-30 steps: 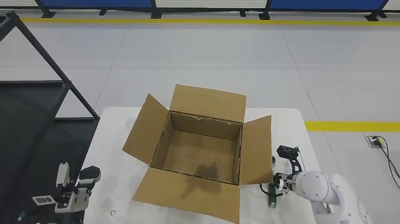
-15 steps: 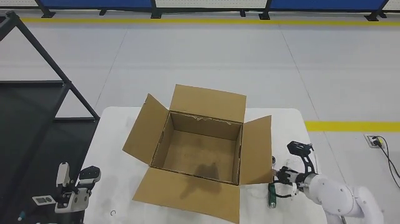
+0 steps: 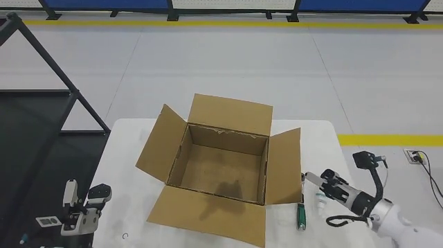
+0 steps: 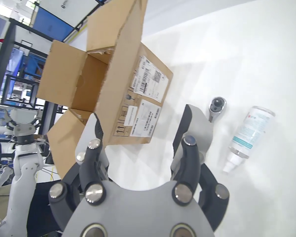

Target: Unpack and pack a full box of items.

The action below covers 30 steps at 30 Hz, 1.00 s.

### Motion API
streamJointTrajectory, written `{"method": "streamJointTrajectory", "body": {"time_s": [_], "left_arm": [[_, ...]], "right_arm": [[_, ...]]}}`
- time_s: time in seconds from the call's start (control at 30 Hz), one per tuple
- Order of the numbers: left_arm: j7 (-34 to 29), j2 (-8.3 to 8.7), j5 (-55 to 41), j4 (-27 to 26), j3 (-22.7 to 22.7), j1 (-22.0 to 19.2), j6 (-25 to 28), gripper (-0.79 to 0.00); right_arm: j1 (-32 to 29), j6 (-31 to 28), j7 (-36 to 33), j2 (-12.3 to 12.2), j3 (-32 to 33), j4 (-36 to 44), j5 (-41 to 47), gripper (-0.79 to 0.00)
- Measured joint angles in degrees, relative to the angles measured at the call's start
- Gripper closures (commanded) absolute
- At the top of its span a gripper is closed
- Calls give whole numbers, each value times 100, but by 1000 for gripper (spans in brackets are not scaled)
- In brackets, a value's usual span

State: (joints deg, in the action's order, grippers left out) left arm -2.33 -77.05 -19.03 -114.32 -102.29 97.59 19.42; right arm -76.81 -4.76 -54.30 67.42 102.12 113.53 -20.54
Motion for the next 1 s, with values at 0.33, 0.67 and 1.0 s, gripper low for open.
{"method": "streamJointTrajectory", "body": {"time_s": [0.33,0.67,1.0], "left_arm": [[-114,0,643,113,79,28,193,-785],[28,-19,834,159,151,-9,238,-785],[98,-31,851,194,121,-21,277,-785]], "right_arm": [[568,-173,-712,-103,-370,-448,528,-557],[1072,48,-898,-173,-849,-644,491,-77],[1638,-8,-1256,-248,-1227,-1171,611,0]]}}
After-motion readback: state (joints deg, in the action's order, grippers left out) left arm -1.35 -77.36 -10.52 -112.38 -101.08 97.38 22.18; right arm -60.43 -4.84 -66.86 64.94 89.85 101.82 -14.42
